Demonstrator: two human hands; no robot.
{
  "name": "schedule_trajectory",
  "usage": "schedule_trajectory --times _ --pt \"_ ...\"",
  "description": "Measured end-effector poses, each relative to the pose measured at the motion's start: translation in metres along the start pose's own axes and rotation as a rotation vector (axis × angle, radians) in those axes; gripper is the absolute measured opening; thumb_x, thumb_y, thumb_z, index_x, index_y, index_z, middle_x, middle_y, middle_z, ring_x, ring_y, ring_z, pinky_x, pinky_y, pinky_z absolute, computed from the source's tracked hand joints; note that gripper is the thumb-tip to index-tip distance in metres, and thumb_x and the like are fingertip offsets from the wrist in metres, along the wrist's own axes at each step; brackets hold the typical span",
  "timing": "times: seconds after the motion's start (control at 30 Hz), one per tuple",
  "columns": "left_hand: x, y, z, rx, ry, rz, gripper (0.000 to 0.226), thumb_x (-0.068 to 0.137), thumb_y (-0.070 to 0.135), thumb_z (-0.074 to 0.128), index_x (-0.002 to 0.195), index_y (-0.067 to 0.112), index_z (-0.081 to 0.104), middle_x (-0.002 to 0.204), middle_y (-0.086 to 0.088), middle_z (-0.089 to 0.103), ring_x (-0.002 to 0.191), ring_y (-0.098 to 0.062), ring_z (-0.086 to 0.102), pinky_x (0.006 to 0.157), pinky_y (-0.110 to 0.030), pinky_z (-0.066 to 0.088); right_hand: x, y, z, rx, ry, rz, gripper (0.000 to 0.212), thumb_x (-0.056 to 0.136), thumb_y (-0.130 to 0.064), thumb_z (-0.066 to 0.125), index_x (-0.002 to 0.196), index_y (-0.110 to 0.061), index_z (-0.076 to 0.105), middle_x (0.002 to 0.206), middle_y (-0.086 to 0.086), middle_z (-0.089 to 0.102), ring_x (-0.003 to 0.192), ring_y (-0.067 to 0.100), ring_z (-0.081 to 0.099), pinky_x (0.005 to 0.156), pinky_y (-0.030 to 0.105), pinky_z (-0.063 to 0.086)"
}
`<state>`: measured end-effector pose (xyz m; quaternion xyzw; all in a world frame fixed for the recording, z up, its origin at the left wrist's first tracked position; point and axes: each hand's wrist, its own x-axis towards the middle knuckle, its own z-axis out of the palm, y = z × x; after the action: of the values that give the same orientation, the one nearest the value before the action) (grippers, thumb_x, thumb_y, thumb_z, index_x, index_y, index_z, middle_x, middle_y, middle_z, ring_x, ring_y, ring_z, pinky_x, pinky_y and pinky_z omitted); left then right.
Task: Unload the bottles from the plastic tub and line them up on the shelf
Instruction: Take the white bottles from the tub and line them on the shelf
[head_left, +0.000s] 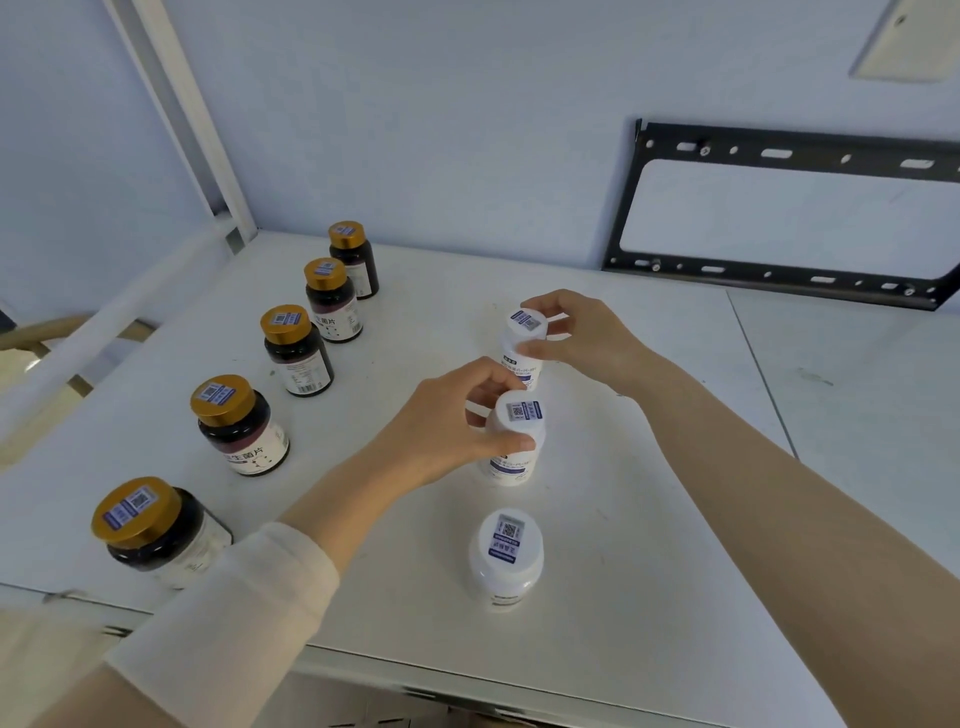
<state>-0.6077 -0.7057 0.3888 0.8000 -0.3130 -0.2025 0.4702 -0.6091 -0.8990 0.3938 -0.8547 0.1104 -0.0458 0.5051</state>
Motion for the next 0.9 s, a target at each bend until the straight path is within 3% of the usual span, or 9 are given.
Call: schedule_trajectory --times 0.23,0.37,0.5,0.67,0.9 --pt "-0.005 0.007 -0.005 -0.016 0.036 0.039 0.037 0.08 0.032 0.066 0.114 0.029 0.053 0.11 0.018 0.063 0.101 0.011 0.056 0.075 0.0 0.042 -0.008 -0.004 -0.004 0.019 0.008 0.008 0.054 0.077 -0.02 0.072 0.126 -0.021 0.05 0.128 -0.003 0.056 0.107 0.013 0.056 0.086 0.021 0.044" --pt "-0.01 0.028 -0.021 0.071 0.144 0.149 0.028 0.089 0.035 0.053 0.114 0.024 0.054 0.113 0.016 0.062 0.092 0.023 0.051 0.076 0.003 0.038 -0.031 -0.019 -0.015 -0.005 0.167 0.029 0.054 0.084 -0.032 0.064 0.133 -0.02 0.044 0.135 -0.005 0.051 0.118 0.015 0.053 0.089 0.023 0.04" --pt "-0.007 0.056 -0.029 0.399 0.219 0.265 0.034 0.091 0.037 0.049 0.12 0.021 0.052 0.125 0.009 0.057 0.116 -0.007 0.052 0.099 -0.027 0.039 -0.069 -0.035 -0.027 -0.152 0.379 0.054 0.05 0.089 -0.033 0.056 0.135 -0.017 0.043 0.139 -0.003 0.048 0.125 0.016 0.048 0.091 0.021 0.037" --pt "-0.01 0.099 -0.003 0.592 0.139 0.386 0.042 0.093 0.035 0.045 0.131 0.017 0.044 0.137 0.0 0.05 0.125 -0.02 0.046 0.101 -0.03 0.031 -0.143 -0.034 -0.048 -0.333 0.589 0.13 0.05 0.09 -0.034 0.054 0.136 -0.016 0.042 0.142 0.001 0.044 0.129 0.018 0.046 0.106 0.029 0.036" --pt "-0.04 0.171 0.097 0.543 -0.038 0.601 0.045 0.094 0.035 0.044 0.134 0.016 0.042 0.139 -0.002 0.048 0.124 -0.021 0.048 0.102 -0.034 0.035 -0.286 -0.011 -0.104 -0.549 0.799 0.315 0.051 0.091 -0.033 0.052 0.137 -0.014 0.04 0.141 0.006 0.044 0.126 0.022 0.047 0.101 0.031 0.038"
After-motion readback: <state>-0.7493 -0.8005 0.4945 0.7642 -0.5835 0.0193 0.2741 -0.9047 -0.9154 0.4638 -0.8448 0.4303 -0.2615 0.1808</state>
